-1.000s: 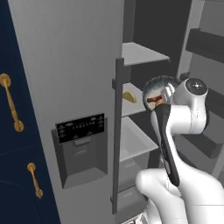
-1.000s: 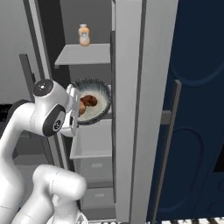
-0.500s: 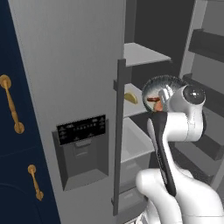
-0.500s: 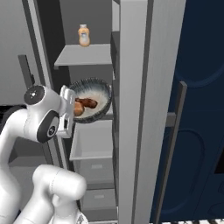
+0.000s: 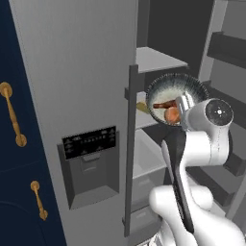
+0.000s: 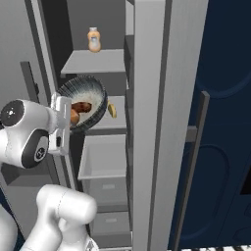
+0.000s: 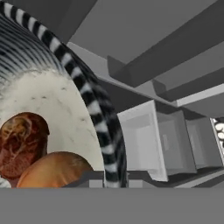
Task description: Pick the chicken drumstick and onion from their plates and place them in the bowl. Then put the bowl in the fridge.
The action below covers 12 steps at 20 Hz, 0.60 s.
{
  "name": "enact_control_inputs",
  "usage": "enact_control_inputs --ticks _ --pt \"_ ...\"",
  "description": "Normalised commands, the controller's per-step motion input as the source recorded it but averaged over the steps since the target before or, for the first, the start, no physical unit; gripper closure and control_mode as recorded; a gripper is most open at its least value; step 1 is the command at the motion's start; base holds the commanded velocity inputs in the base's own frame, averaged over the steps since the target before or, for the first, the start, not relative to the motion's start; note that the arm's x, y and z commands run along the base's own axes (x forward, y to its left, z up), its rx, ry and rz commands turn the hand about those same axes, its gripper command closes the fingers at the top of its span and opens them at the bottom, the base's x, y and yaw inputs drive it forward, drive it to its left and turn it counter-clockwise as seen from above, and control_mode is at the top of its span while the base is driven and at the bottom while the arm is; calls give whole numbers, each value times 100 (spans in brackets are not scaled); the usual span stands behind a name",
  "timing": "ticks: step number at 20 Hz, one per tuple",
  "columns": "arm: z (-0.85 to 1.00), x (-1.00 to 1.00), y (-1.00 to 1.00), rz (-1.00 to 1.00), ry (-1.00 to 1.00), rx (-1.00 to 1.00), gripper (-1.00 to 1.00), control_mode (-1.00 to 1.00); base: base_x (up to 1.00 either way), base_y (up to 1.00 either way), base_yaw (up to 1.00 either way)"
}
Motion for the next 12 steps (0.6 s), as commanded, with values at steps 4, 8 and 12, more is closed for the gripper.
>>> enact_control_inputs --ticks 4,8,12 --pt "93 -33 -1 0 1 2 100 -100 0 0 0" --pt "76 0 -14 6 10 8 100 -100 0 0 0" --pt "19 19 -32 19 -6 3 100 -100 0 0 0"
